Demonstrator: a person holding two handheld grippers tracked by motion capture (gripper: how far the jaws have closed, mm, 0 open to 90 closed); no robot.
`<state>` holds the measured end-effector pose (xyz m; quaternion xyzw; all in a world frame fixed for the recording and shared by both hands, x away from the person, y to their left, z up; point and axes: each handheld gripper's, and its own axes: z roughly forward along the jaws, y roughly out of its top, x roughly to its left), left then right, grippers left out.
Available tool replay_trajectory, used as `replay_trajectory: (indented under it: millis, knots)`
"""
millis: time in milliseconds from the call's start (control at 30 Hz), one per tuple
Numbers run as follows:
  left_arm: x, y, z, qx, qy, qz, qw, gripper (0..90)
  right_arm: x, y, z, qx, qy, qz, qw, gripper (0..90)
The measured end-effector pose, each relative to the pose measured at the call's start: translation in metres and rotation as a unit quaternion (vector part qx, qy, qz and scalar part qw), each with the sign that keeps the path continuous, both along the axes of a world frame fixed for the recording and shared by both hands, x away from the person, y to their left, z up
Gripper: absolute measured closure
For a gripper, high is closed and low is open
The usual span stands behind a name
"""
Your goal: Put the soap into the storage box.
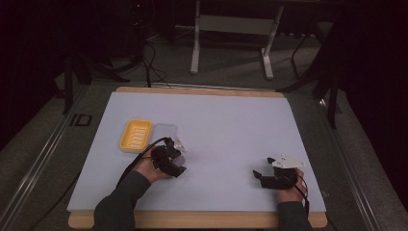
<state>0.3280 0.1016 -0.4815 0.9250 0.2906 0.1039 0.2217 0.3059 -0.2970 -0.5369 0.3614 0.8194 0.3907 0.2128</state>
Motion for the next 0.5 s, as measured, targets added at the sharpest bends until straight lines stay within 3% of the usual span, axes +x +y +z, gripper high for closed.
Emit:
replay_trajectory:
  millis: [67, 100, 133, 233, 500]
  knots:
    - [0.0, 0.0, -0.001, 0.001, -0.002, 0.01, 1.0, 32.9, 0.0, 0.0, 0.0, 0.0, 0.0, 0.0, 1.0, 20.2]
    - [0.003, 0.002, -0.001, 0.003, 0.0, 0.027, 0.9996, 32.9, 0.0, 0.0, 0.0, 0.0, 0.0, 0.0, 1.0, 20.2]
    - [0.004, 0.002, -0.001, 0.006, -0.003, 0.033, 0.9994, 27.5, 0.0, 0.0, 0.0, -0.001, 0.0, 0.0, 1.0, 20.2]
    - [0.006, 0.003, -0.003, 0.012, 0.002, 0.045, 0.9989, 23.2, 0.0, 0.001, 0.0, -0.005, 0.0, 0.001, 1.0, 20.2]
    - [0.008, -0.001, -0.011, 0.039, 0.017, 0.058, 0.9974, 25.9, 0.0, 0.001, 0.0, -0.003, 0.0, 0.001, 1.0, 20.2]
